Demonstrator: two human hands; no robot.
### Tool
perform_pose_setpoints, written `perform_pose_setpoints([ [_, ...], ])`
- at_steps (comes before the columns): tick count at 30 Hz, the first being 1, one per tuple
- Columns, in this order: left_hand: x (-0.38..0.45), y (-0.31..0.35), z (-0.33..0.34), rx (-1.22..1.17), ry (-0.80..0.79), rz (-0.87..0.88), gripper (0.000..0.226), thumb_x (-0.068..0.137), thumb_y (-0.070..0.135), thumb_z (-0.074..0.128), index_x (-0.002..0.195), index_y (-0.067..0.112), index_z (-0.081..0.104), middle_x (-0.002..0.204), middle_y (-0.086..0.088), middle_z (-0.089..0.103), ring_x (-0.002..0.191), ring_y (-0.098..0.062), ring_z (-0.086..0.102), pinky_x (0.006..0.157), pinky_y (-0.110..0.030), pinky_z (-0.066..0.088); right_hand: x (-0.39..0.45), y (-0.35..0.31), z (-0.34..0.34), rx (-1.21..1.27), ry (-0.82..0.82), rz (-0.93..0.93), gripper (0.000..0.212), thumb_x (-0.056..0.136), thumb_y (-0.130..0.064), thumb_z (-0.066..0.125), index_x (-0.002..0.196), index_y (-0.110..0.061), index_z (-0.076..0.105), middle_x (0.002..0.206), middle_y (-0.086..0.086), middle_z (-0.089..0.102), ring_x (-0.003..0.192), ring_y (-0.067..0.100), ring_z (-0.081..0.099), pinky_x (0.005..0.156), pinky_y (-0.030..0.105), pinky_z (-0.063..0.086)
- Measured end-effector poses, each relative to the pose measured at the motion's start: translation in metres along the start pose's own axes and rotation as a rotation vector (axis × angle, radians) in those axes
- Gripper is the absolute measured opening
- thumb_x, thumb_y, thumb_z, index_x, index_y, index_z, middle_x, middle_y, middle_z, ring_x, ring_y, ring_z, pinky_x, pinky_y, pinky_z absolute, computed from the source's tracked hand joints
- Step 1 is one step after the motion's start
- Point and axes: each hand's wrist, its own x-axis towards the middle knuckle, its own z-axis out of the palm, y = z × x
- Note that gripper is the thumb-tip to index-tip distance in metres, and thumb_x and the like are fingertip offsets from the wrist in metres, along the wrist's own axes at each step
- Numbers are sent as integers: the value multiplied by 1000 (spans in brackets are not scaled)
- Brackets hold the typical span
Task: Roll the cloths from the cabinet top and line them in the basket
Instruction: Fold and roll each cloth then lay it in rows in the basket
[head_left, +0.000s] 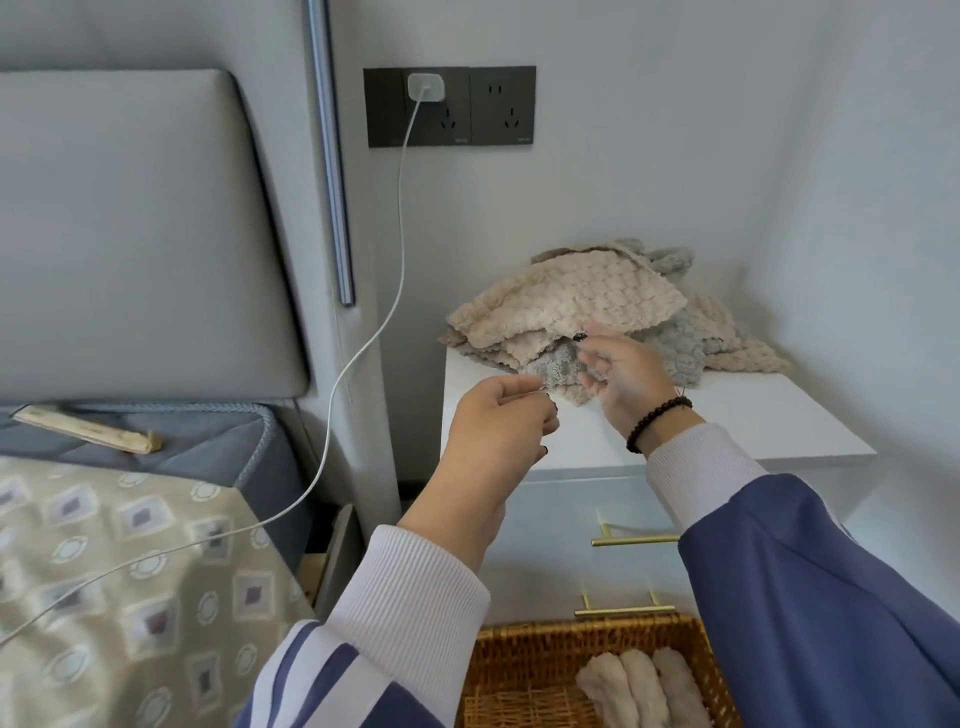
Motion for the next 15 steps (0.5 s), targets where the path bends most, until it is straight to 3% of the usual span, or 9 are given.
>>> perform_pose_setpoints([
  [3, -1, 0, -1, 11, 1, 6, 25, 87, 7, 56, 107, 20, 63, 92, 3, 70, 97, -15, 68, 84, -31, 56, -9, -9, -4, -79, 29, -106, 33, 86, 1, 60, 115, -11, 65, 124, 4, 61, 98, 24, 61, 74, 22, 42],
  [6, -2, -1, -2, 29, 1, 1, 23, 87, 7, 56, 106, 20, 63, 97, 0, 70, 94, -14, 69, 83, -31, 56, -21, -29, -12, -120, 34, -182, 30, 84, 2, 62, 107, -15, 69, 131, 24, 55, 115, 38, 55, 83, 22, 44],
  [10, -2, -5, -2, 61, -15, -23, 23, 88, 9, 57, 109, 19, 62, 103, -1, 69, 95, -13, 68, 83, -32, 56, -44, -56, -25, -109, -76, -225, 29, 83, 7, 61, 102, -12, 70, 122, 12, 65, 111, 19, 62, 93, 27, 49],
  [15, -7, -12, 9, 143, -49, -123, 18, 94, 16, 53, 111, 17, 60, 110, 0, 62, 96, -14, 66, 83, -34, 57, -86, -79, -37, -111, -137, -213, 24, 85, 7, 60, 99, -10, 69, 101, 17, 70, 88, 24, 66, 79, 34, 54],
])
